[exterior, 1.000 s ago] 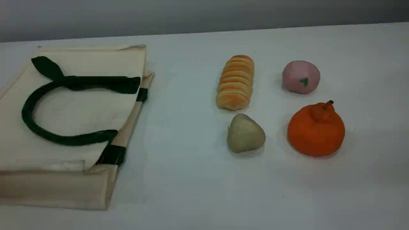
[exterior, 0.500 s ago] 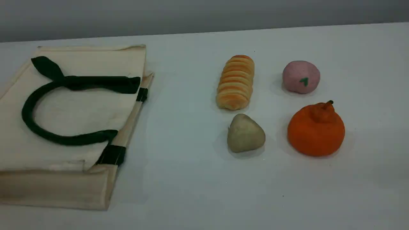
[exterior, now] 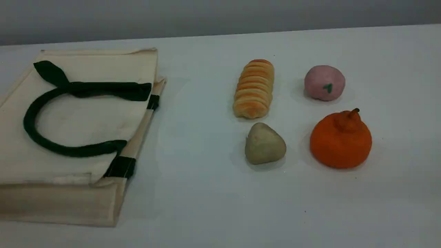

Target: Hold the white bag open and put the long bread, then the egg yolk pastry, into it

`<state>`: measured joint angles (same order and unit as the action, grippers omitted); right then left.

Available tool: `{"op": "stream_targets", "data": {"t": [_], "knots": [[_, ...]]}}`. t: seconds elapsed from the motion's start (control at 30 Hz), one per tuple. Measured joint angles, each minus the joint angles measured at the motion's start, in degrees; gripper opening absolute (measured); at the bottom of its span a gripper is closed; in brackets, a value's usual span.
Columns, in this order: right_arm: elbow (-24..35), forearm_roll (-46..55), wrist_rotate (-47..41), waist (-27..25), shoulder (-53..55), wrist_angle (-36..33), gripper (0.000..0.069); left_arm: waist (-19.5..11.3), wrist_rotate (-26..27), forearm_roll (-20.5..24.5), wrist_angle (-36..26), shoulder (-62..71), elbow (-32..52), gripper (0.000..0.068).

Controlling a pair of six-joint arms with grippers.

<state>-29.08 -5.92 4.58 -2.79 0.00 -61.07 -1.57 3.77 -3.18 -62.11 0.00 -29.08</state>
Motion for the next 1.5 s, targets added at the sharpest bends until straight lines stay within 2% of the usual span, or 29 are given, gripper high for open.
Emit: {"op": "stream_targets", "data": {"t": [0.57,0.8,0.97,1.07,1.23,1.5], "knots": [[0.0,0.0,0.0,0.08,0.0,0.0,0.0554,0.0,0.0,0.0,0.0,0.0,0.0,0.0494],[0.0,-0.04,0.0,5.02,0.0,0.0,0.0554,0.0,0.0,0.0,0.49,0.0,0.0,0.0494],[-0.25,-0.04,-0.67,5.27,0.0,0.46,0.0554,0.0,-1.22,-0.84,0.78,1.29,-0.39,0.0494],[-2.03,0.09,-1.09,5.9,1.07,3.73,0.0554,0.0,-3.77,-0.72,3.99,4.88,-1.89,0.0494],[-7.49,-0.27,-3.89,9.25,8.92,12.39,0.0554,0.0,-4.59,-0.72,10.37,13.79,-6.16,0.0494],[-20.34,-0.34,-4.15,11.56,26.31,13.96,0.0554,0.0,-4.53,-0.62,10.91,33.93,-15.18,0.0494]]}}
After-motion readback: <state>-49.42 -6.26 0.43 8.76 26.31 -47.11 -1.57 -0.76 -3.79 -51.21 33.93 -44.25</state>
